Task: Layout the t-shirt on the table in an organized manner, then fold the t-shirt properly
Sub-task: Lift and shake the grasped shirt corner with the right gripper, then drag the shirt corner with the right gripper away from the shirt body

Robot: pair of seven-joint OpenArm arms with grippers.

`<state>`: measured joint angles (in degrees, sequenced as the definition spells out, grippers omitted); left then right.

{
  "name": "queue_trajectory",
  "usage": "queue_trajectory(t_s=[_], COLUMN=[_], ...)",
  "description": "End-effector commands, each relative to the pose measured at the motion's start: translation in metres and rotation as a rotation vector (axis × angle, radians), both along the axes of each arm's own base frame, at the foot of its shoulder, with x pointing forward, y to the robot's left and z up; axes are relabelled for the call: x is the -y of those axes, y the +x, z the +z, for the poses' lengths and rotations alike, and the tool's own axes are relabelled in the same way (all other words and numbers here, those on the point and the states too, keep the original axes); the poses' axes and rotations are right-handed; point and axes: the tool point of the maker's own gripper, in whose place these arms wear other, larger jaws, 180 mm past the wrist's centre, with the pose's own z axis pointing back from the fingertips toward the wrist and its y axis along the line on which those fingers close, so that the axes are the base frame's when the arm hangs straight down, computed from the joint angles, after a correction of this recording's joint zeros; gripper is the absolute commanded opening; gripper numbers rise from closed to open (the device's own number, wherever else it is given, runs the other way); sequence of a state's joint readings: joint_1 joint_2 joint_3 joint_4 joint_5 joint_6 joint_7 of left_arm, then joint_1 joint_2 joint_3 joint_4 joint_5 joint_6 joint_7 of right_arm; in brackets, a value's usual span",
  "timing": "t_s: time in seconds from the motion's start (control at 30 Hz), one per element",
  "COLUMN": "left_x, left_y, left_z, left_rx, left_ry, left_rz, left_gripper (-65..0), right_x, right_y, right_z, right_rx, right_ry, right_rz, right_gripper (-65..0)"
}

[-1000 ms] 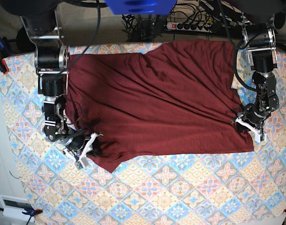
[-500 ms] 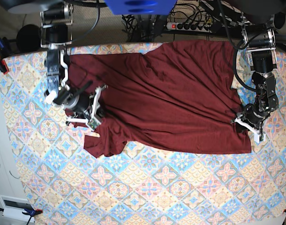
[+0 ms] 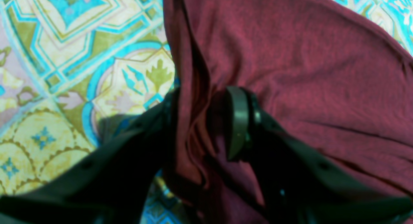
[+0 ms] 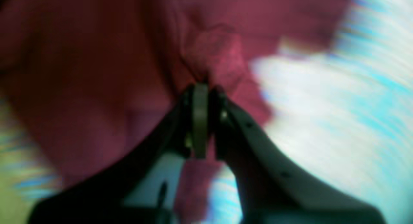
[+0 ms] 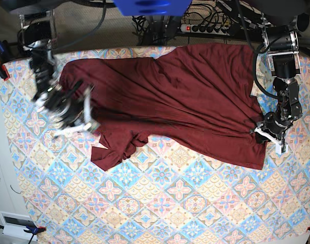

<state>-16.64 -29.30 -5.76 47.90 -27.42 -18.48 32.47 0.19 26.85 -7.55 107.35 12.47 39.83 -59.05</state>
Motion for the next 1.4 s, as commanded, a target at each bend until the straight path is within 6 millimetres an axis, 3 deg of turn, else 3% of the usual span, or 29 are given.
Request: queue_trajectory(t_s=[0.0, 0.1, 0.17, 0.27, 0.33, 0.43, 0.53, 0.67, 0.83, 1.03, 1.37], left_x=[-0.005, -0.004, -0.004, -0.003, -0.004, -0.004, -0.004, -0.004, -0.004, -0.004, -0.003], left_y=[0.003, 0.003, 0.003, 0.003, 0.002, 0.002, 0.002, 0.002, 0.002, 0.002, 0.002], left_z=[0.007, 0.007, 0.007, 0.006, 0.006, 0.006, 0.006, 0.006, 0.006, 0.006, 0.005], left_rx=[-0.002, -0.004, -0.004, -0.007, -0.007, -0.007, -0.007, -0.007, -0.007, -0.007, -0.008], left_ry=[0.014, 0.014, 0.014, 0.013, 0.013, 0.013, 0.013, 0.013, 0.013, 0.013, 0.013], left_rz=[-0.008, -0.009, -0.009, -0.011, -0.010, -0.010, -0.010, -0.010, -0.010, -0.010, -0.011], left_gripper=[-45.4, -45.4, -45.4, -45.4, -45.4, -45.4, -45.4, -45.4, -45.4, -45.4, -45.4], right_x=[0.015, 0.039, 0.045, 0.046, 0.035, 0.002, -0.018, -0.023, -0.028, -0.060, -0.091], right_y=[0.011, 0.039, 0.058, 0.083, 0.102, 0.131, 0.148, 0.151, 0.149, 0.168, 0.164], right_z=[0.014, 0.035, 0.034, 0.028, 0.024, 0.022, 0.008, -0.028, -0.060, -0.053, -0.061], right_rx=[0.043, 0.111, 0.107, 0.072, 0.054, 0.060, 0.037, -0.038, -0.083, -0.054, -0.073], right_ry=[0.007, 0.073, 0.124, 0.156, 0.189, 0.317, 0.432, 0.448, 0.474, 0.562, 0.563], right_rz=[-0.043, -0.172, -0.225, -0.242, -0.227, -0.190, -0.192, -0.203, -0.200, -0.173, -0.124], right_gripper=[-55.4, -44.6, -38.2, -36.5, -36.5, -36.5, -36.5, -36.4, -36.2, -36.1, -36.1])
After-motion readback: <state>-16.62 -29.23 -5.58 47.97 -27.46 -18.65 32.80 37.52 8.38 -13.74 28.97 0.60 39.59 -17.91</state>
